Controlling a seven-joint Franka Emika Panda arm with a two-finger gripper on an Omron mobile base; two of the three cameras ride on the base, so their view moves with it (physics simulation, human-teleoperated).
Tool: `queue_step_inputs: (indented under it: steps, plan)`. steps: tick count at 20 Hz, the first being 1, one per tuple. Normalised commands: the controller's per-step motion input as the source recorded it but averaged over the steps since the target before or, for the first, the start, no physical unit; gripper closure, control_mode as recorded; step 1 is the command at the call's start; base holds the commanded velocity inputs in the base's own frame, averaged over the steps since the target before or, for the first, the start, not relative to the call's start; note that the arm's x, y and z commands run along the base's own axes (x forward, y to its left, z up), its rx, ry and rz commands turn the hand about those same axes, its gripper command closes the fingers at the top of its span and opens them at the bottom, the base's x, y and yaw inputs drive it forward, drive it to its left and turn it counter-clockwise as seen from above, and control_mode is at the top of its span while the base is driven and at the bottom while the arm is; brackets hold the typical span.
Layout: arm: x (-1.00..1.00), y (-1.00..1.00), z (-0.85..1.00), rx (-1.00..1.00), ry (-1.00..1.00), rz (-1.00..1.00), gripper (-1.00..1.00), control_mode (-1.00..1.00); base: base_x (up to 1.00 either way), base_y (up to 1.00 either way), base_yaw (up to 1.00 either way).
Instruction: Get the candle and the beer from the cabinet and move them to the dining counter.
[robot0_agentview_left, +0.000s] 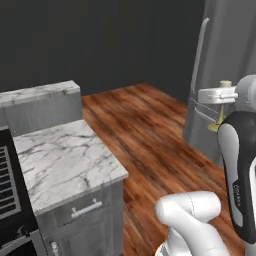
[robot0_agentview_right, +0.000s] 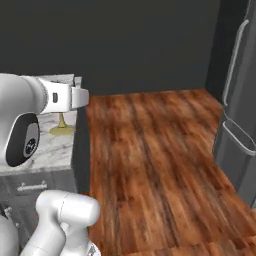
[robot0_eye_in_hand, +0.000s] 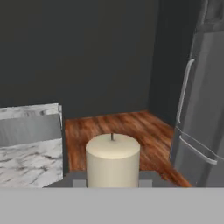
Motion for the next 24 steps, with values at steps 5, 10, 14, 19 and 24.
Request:
queue_step_inputs:
  steps: [5, 10, 14, 19, 24]
  plan:
    - [0.0, 0.0, 0.0, 0.0, 0.0, 0.0, 1.0, 1.0, -0.1, -0.08, 0.76]
    - [0.0, 0.0, 0.0, 0.0, 0.0, 0.0, 1.0, 1.0, 0.02, -0.75, 0.33]
    - [0.0, 0.0, 0.0, 0.0, 0.0, 0.0, 1.0, 1.0, 0.07, -1.0, 0.02]
    - [0.0, 0.0, 0.0, 0.0, 0.0, 0.0, 1.0, 1.0, 0.2, -0.93, 0.01]
    - [0.0, 0.0, 0.0, 0.0, 0.0, 0.0, 1.0, 1.0, 0.56, -0.83, 0.07]
